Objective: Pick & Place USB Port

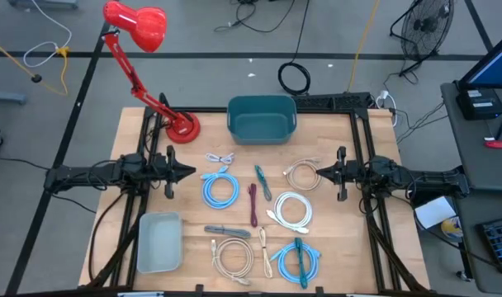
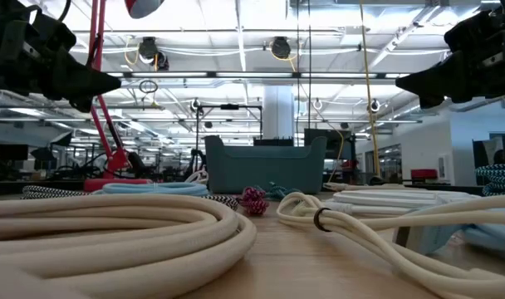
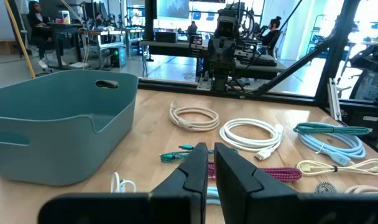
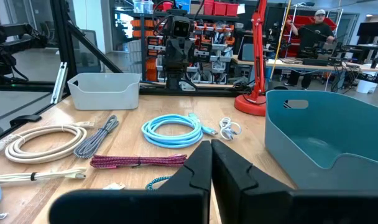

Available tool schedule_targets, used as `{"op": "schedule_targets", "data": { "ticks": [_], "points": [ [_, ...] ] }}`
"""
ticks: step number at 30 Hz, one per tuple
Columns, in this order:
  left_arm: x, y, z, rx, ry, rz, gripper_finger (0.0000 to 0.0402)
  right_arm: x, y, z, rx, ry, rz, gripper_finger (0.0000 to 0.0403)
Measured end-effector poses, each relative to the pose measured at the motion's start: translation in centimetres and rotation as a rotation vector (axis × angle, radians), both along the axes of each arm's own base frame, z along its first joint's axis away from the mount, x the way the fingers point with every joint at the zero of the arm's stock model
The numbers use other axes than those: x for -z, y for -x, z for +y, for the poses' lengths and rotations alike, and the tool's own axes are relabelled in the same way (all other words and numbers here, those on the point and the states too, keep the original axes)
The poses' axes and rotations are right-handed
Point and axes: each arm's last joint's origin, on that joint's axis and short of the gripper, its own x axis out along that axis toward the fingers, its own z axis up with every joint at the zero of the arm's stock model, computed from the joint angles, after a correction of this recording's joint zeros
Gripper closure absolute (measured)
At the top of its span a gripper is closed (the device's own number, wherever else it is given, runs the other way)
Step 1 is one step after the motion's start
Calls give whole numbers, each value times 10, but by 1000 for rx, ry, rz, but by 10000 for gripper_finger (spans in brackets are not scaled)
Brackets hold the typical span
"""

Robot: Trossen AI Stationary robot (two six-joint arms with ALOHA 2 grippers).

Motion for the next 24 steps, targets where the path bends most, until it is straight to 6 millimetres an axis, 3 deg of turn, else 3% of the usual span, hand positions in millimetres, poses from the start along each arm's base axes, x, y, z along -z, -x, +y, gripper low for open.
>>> {"op": "schedule_targets", "data": {
  "ticks": [2, 8, 12, 15, 20, 24],
  "points": [
    [0, 0, 0, 0, 0, 0, 371, 0, 0, 0, 0, 32, 2, 403],
    [0, 0, 0, 0, 0, 0, 371, -3, 0, 0, 2, 352, -17, 403],
    [0, 0, 0, 0, 0, 0, 371, -9, 0, 0, 11, 327, -77, 403],
    [0, 0, 0, 0, 0, 0, 371, -15, 1, 0, 3, 104, -154, 403],
    [0, 0, 0, 0, 0, 0, 371, -28, 4, 0, -63, -489, -309, 403],
    [0, 0, 0, 0, 0, 0, 371, -32, 5, -2, -35, -754, -397, 403]
  ]
}}
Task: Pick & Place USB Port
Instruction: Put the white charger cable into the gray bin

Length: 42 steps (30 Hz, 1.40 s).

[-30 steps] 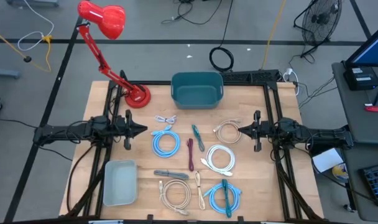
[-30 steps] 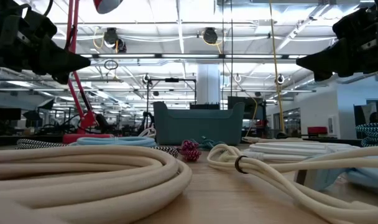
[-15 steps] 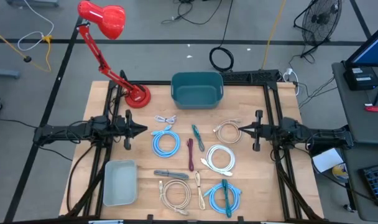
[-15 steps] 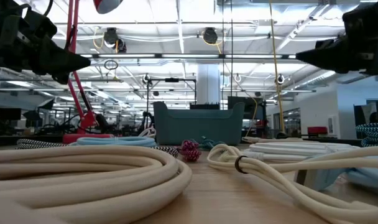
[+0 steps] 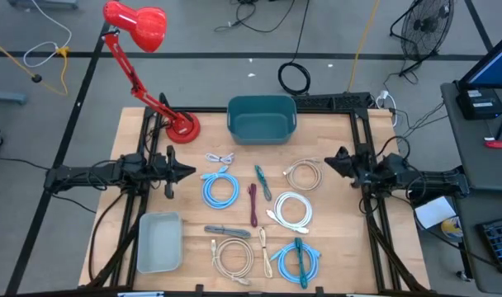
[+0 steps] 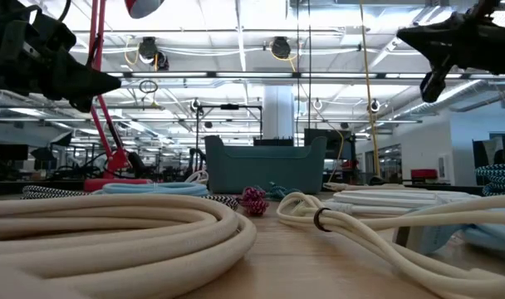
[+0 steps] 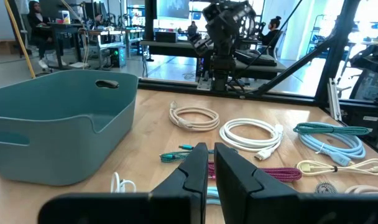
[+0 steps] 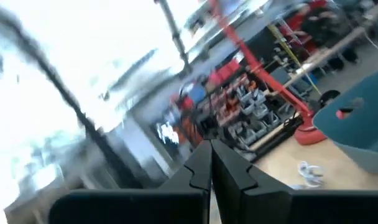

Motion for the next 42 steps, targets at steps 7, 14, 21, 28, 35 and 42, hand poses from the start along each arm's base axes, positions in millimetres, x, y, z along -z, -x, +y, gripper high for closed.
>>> {"op": "schedule_targets", "data": {
  "ticks": [7, 14, 21, 28, 35, 42],
  "points": [
    [0, 0, 0, 0, 0, 0, 371, -7, 4, -5, 72, -340, -155, 403],
    [0, 0, 0, 0, 0, 0, 371, -6, 6, -10, 229, -402, -187, 403],
    [-1, 0, 3, -91, -31, -5, 371, -6, 7, -12, 304, -416, -195, 403],
    [-15, 3, 11, -355, -210, -104, 371, -5, 9, -14, 420, -440, -207, 403],
    [-34, 10, 16, -548, -167, -294, 371, -5, 10, -15, 471, -425, -200, 403],
    [-60, 25, 16, -442, 404, -798, 371, -6, 11, -16, 519, -424, -206, 403]
  ]
}}
